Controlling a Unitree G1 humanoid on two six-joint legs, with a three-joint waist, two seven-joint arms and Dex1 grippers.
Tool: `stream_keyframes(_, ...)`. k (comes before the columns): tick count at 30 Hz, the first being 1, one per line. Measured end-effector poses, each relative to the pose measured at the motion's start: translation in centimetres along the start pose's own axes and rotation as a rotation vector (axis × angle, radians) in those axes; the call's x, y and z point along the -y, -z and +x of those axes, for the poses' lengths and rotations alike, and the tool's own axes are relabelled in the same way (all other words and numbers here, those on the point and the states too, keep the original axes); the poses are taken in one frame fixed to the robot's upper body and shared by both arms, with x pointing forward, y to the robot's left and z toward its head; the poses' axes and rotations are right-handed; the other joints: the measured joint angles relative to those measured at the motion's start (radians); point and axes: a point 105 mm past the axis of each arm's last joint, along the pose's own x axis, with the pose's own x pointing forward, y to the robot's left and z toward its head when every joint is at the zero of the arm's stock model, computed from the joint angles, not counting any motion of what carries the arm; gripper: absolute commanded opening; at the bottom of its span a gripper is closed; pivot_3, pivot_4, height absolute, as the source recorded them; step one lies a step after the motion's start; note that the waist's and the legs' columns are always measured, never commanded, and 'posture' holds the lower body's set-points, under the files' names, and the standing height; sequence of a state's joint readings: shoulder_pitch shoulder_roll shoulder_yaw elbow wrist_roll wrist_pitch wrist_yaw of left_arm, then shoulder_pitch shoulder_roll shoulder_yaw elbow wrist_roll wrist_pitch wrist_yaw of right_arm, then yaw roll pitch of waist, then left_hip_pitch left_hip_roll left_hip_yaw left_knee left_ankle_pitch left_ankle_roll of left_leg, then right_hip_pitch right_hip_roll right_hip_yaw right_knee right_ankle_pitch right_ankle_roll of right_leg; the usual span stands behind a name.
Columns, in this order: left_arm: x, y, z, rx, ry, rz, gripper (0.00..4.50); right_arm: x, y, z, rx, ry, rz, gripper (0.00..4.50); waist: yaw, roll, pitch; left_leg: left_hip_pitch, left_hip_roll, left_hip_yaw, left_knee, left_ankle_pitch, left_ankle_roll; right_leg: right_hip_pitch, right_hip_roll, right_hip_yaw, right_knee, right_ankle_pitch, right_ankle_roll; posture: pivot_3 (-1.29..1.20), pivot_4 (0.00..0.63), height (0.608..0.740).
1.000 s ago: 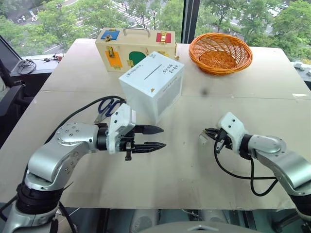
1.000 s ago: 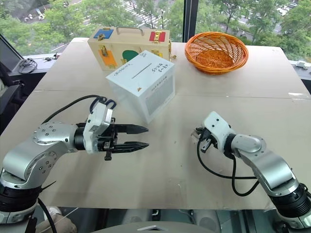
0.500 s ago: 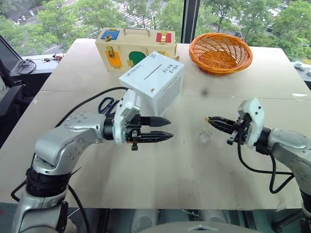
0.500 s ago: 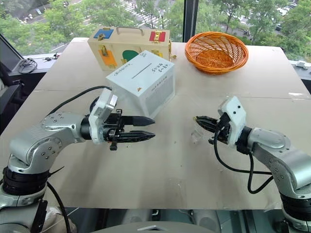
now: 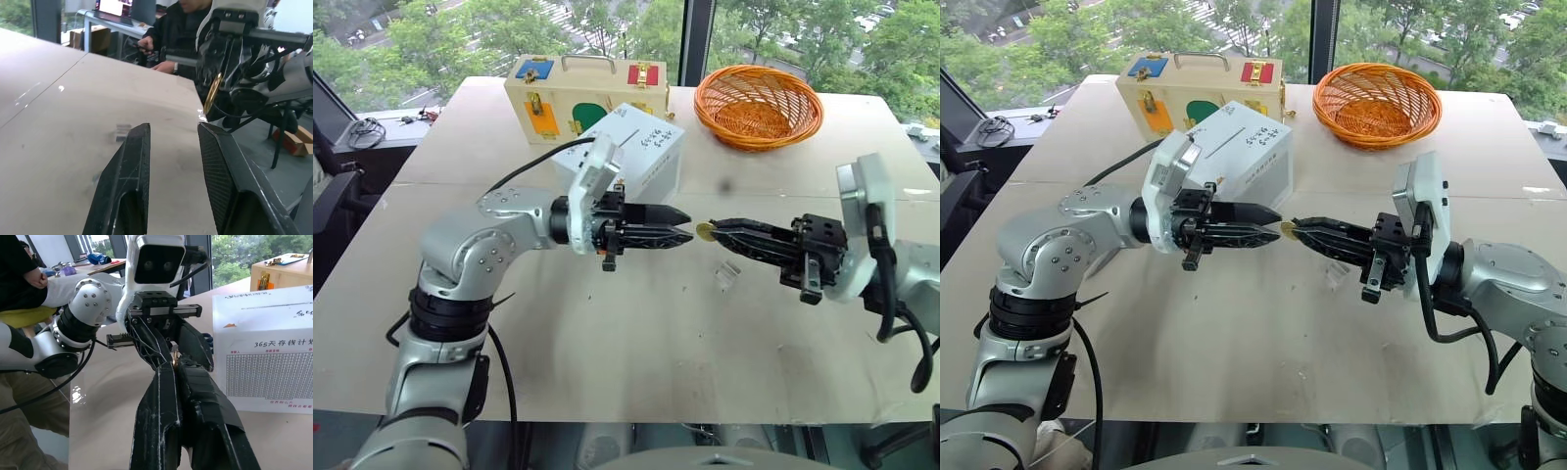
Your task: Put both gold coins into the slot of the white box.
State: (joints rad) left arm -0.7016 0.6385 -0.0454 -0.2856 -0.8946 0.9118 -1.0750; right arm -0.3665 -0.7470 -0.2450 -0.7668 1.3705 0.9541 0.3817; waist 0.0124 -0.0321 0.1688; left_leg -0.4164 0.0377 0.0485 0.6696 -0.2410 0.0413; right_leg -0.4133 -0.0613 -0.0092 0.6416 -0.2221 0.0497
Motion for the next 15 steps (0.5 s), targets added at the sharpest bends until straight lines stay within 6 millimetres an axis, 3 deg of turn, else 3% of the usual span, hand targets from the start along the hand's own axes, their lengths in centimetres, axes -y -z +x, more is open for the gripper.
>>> stream_keyframes(12,0.69,-0.49,0.35,0.007,0.066,-0.029,1.52,-0.24,0.18,0.57,-0.020,-0.010,0.004,0.00,0.000,0.000,0.000,0.000,0.000,0.000,0.000,0.000,0.000,0.000,0.000,0.000,0.000,0.000,0.000,0.00,0.150,0.740)
stream_keyframes(15,0.83,-0.57,0.46,0.014,0.079,-0.032,0.92,-0.29,0.08,0.63,-0.015,-0.012,0.003,0.00,0.000,0.000,0.000,0.000,0.000,0.000,0.000,0.000,0.000,0.000,0.000,0.000,0.000,0.000,0.000,0.00,0.150,0.740)
